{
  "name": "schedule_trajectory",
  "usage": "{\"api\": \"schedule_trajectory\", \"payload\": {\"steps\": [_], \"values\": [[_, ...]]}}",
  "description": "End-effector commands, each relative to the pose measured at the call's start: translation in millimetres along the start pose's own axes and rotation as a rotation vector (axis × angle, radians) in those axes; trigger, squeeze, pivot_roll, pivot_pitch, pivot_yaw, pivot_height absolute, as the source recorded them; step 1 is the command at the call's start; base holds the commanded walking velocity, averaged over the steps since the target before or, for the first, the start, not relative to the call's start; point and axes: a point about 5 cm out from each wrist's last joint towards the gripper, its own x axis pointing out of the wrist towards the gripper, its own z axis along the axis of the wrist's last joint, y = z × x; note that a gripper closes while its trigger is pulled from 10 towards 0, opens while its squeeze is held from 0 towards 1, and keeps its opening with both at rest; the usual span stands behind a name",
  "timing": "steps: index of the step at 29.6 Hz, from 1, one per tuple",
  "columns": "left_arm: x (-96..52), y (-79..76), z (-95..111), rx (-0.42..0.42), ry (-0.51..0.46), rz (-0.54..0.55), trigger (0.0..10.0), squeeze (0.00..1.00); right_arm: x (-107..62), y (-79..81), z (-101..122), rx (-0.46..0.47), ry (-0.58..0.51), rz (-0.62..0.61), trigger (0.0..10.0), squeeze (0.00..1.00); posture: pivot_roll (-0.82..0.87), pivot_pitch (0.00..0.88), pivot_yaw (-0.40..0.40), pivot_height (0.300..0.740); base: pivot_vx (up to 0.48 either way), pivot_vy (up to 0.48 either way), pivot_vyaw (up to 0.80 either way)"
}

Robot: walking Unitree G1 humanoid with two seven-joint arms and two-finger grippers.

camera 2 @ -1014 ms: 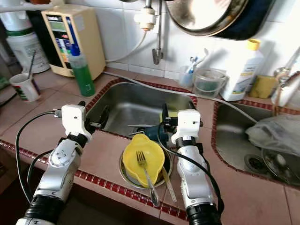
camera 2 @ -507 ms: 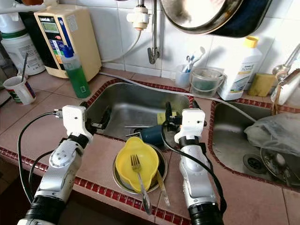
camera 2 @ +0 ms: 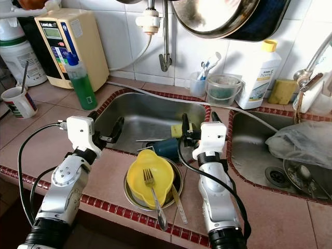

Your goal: Kitchen organization

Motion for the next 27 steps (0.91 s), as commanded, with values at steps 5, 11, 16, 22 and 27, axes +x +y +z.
{"api": "schedule_trajectory", "payload": {"steps": [5,11,16,22,27], "values": [[-2.0,1.0,2.2,0.001,-0.007,0.002,10.0,0.0,0.0,-0.1,3.8,0.004,-0.012,0.001,10.0,0.0,-0.09,0.002,0.048,0.74,0.0,0.0,0.0],[-2.4,0.7,1.8,0.005,-0.006,-0.002,10.0,0.0,-0.7,-0.1,3.7,0.002,-0.011,0.003,10.0,0.0,-0.09,0.0,0.049,0.74,0.0,0.0,0.0],[-2.5,0.6,2.0,0.007,-0.005,-0.004,10.0,0.0,-1.0,0.2,3.6,0.002,-0.01,0.003,10.0,0.0,-0.09,0.003,0.049,0.74,0.0,0.0,0.0],[-3.3,0.8,1.2,0.006,0.001,-0.004,10.0,0.0,-1.9,0.4,2.9,0.003,-0.006,0.001,10.0,0.0,-0.09,0.005,0.05,0.74,0.0,0.0,0.0],[-4.2,1.1,0.8,0.008,0.004,-0.004,10.0,0.0,-2.5,0.4,2.6,0.004,-0.004,0.0,10.0,0.0,-0.09,0.009,0.049,0.74,0.0,0.0,0.0]]}}
